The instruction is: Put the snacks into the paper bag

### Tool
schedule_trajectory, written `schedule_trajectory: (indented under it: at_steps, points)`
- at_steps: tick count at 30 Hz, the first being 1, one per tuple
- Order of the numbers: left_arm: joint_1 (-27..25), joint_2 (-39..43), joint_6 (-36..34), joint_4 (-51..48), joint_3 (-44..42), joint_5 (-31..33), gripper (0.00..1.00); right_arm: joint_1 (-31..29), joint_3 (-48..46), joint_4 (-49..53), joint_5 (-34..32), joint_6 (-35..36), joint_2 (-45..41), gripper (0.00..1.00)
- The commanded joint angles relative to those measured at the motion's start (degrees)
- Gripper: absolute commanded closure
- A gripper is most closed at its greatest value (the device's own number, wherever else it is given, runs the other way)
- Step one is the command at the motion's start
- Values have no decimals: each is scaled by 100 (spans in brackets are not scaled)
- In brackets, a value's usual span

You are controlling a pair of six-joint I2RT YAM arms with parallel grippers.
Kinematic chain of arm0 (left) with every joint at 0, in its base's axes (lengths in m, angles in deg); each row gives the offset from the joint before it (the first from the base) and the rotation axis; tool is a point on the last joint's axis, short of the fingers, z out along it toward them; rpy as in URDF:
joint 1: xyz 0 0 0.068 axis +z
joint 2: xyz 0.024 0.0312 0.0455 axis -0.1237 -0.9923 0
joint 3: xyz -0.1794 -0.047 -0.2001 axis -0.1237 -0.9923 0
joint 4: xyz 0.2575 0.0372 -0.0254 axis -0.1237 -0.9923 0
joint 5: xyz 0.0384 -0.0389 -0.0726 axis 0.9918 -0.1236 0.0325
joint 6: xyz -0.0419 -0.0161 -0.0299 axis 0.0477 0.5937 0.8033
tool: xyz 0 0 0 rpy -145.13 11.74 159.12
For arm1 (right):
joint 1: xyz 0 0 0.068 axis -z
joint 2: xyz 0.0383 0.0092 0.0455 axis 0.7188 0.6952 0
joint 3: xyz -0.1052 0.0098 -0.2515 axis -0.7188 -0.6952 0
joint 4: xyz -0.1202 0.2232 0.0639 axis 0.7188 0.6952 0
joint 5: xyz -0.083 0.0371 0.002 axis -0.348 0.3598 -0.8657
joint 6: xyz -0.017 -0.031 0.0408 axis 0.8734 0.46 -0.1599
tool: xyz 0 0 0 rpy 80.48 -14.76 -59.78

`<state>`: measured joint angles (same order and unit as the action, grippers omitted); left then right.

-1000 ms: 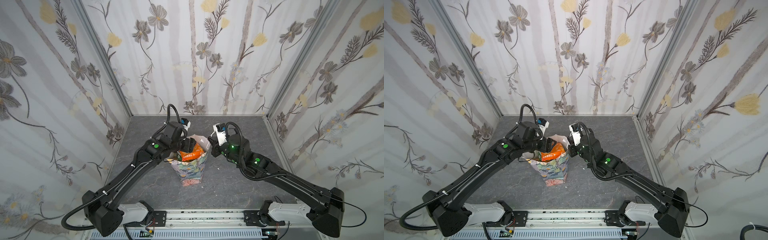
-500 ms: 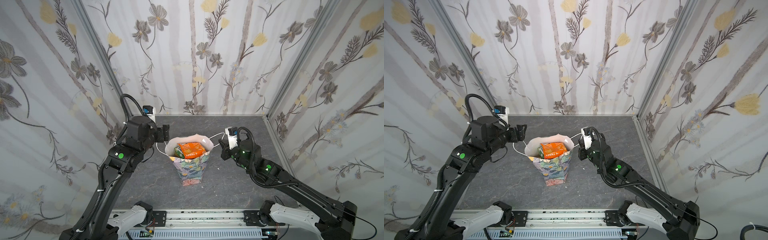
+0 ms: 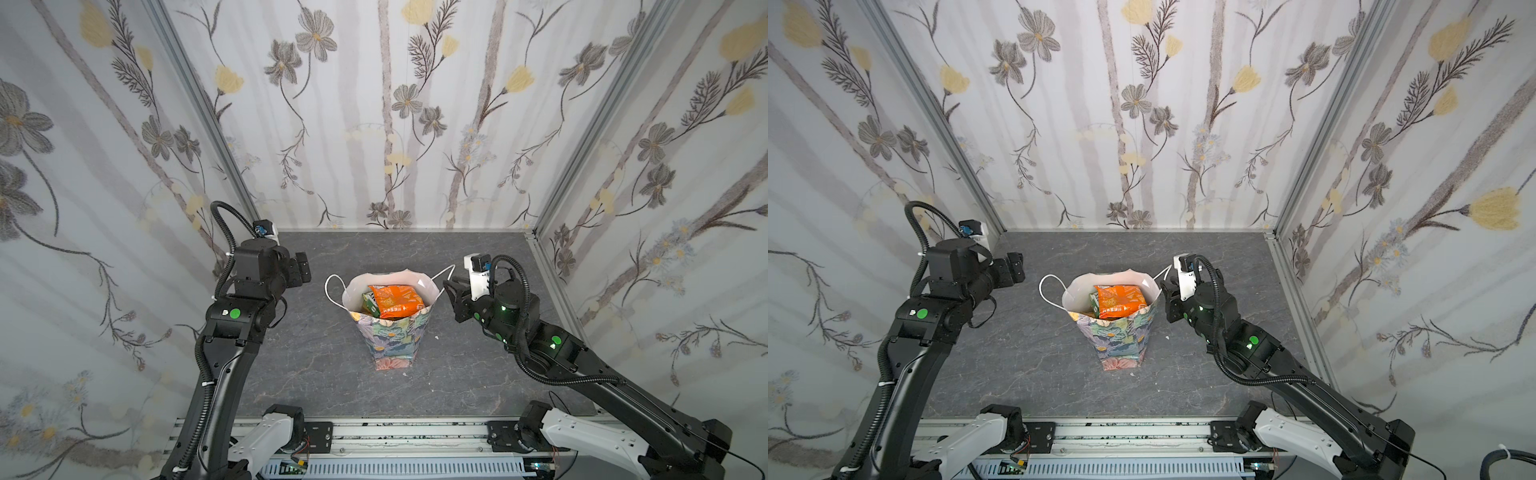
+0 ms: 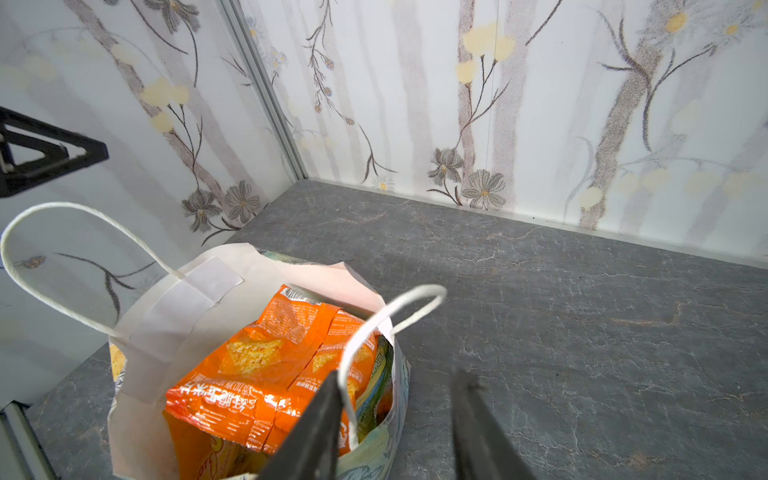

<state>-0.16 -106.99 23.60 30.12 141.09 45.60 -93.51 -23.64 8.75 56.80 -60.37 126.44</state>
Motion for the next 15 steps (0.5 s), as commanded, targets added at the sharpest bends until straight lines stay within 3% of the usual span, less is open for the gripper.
schedule_trajectory:
  at_steps: [1, 5, 9, 13, 15]
  points:
    - [188, 83, 214, 574, -389, 77, 10, 4, 205, 354, -263, -141, -65, 32]
    - [767, 353, 624, 1229, -1192, -136, 9, 3, 203, 653, -873, -534, -579, 21]
    - [1366, 494, 1056, 2095, -2076, -484, 0, 12, -70, 891, -1851, -951, -1169, 5]
    - [1628, 498, 1721, 2945, -2814, -303, 0, 681, -528, 982, -2882, -1188, -1187, 0]
    - [1629, 591, 1975, 3796, -3563, 146, 0, 1209, -776, 735, -2846, -1174, -989, 1]
